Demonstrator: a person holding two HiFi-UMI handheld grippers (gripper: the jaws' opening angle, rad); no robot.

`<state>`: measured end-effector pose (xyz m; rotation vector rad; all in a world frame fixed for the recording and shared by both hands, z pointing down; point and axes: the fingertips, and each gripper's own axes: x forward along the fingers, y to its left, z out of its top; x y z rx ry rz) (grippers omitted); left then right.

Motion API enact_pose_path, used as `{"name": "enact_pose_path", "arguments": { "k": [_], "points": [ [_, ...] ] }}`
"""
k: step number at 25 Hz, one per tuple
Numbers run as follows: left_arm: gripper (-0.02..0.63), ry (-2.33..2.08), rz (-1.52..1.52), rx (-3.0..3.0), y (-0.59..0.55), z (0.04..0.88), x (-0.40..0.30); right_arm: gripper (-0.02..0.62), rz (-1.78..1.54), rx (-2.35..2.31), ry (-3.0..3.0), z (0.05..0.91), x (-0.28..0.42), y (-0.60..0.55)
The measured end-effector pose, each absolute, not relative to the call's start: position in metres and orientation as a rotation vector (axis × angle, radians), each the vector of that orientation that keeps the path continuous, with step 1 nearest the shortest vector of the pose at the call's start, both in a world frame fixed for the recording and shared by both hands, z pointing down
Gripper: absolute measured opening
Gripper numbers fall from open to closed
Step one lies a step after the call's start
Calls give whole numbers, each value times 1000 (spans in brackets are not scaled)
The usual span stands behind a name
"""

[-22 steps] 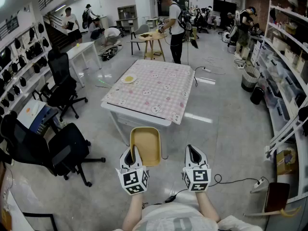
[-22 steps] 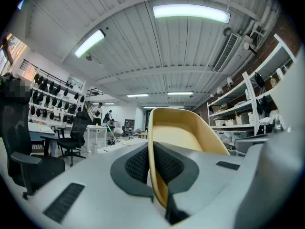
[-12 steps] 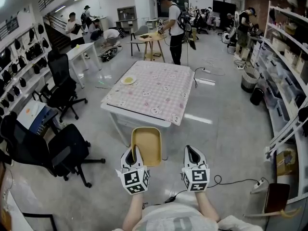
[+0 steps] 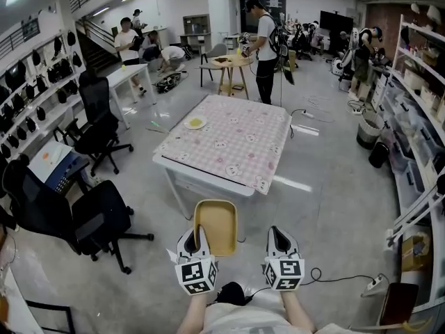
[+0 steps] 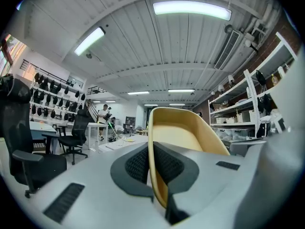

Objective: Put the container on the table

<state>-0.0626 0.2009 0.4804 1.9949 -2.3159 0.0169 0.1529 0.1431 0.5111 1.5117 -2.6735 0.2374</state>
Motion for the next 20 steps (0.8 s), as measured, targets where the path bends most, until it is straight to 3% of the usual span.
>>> {"name": "enact_pose_path", "arguments": {
  "k": [10, 20],
  "points": [
    [28, -2334, -19, 1957, 140, 495, -87, 29, 212, 1483, -2673, 530, 139, 93],
    [28, -2316, -118, 2035, -38, 455, -139, 29, 112, 1615, -2647, 478, 109, -69]
  ]
}}
